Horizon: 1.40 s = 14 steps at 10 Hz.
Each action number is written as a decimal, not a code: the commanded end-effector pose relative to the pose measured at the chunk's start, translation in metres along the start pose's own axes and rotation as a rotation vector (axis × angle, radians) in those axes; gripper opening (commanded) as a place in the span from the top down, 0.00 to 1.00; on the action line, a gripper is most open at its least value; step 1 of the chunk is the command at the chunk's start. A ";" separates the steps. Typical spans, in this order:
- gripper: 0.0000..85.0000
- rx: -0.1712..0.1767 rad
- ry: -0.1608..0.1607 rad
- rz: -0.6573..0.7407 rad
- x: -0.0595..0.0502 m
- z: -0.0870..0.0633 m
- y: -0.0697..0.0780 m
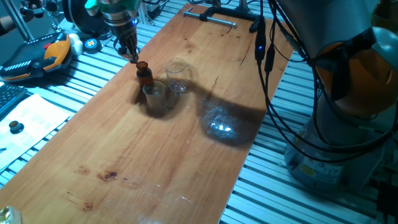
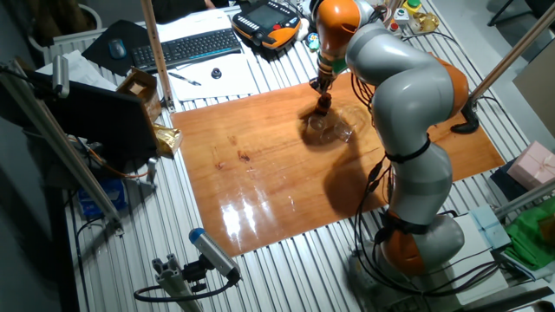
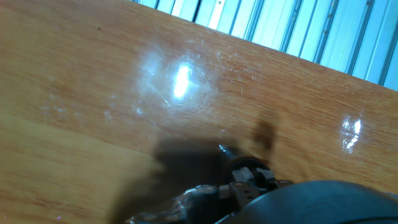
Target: Transfer liquid using a dropper
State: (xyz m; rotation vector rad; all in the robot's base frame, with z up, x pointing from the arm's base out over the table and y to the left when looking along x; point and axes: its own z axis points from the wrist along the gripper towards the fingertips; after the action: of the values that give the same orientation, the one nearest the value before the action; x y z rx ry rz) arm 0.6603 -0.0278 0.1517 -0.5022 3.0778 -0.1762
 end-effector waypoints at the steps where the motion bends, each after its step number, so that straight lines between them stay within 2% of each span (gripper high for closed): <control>1: 0.78 0.009 0.002 0.005 0.000 0.000 0.000; 3: 0.67 0.012 0.002 0.011 0.000 0.000 0.000; 4: 0.66 0.009 0.002 0.013 0.000 0.001 0.000; 14: 0.62 0.004 -0.032 0.012 0.005 0.017 -0.004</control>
State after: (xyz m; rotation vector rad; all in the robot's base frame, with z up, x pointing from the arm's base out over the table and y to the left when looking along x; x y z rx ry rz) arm 0.6574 -0.0352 0.1351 -0.4820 3.0472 -0.1717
